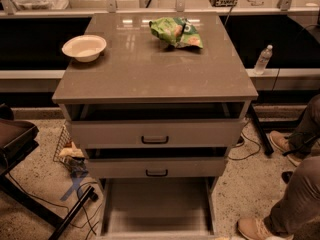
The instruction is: Close bottom drawer
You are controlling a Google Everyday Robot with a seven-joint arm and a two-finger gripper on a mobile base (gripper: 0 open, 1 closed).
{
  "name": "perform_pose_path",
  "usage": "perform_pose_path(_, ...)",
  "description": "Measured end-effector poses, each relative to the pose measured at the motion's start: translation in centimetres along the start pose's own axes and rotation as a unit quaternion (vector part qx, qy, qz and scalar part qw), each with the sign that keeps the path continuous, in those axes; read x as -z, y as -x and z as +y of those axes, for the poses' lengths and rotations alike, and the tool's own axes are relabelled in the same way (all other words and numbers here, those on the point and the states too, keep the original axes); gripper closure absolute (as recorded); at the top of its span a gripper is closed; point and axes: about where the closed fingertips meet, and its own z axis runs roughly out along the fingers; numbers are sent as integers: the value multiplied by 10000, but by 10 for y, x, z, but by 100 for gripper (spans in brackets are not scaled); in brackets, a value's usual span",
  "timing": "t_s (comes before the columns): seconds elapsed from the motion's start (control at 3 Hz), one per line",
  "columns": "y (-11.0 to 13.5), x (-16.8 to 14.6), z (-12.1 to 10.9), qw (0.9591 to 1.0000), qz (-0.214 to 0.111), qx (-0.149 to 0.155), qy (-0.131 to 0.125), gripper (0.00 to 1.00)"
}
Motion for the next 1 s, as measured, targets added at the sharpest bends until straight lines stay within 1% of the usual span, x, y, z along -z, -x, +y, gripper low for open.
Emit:
perform_pose_path(0.33,-23,-21,9,9999,42,122,-9,100)
perform_pose_path(0.67,-43,-50,14,9995,71,292,101,100)
perform_pose_path(1.0,-69,-99,24,9986,138,423,291,100)
